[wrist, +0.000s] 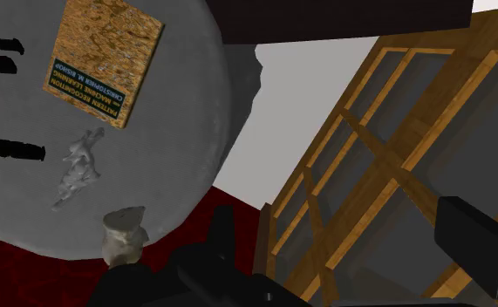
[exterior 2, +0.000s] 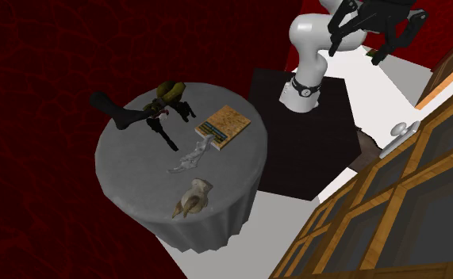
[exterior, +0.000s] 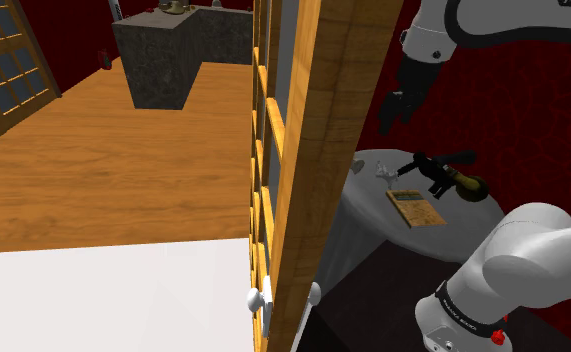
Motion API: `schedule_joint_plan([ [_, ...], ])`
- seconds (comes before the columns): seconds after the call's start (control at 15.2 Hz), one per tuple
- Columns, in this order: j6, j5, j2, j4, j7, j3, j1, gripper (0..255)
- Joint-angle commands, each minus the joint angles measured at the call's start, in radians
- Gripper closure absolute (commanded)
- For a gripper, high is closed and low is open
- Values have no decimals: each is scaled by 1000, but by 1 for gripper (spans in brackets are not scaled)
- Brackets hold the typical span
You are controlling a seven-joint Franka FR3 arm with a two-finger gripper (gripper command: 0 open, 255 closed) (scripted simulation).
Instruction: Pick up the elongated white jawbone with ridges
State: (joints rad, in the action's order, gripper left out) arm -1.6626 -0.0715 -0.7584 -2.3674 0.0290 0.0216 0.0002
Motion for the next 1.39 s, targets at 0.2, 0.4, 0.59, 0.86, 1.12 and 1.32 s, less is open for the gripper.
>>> schedule_joint_plan([
  [0.2,-72,-22,43,-33,-27,-48,-26,0],
  [0.4,-146,-41,96,-56,-55,-96,-52,0],
  [0.59,-220,-57,160,-69,-83,-144,-76,0],
  [0.86,-317,-70,260,-71,-122,-209,-105,0],
  [1.12,-410,-68,374,-56,-166,-272,-128,0],
  [1.32,-475,-53,469,-33,-205,-319,-142,0],
])
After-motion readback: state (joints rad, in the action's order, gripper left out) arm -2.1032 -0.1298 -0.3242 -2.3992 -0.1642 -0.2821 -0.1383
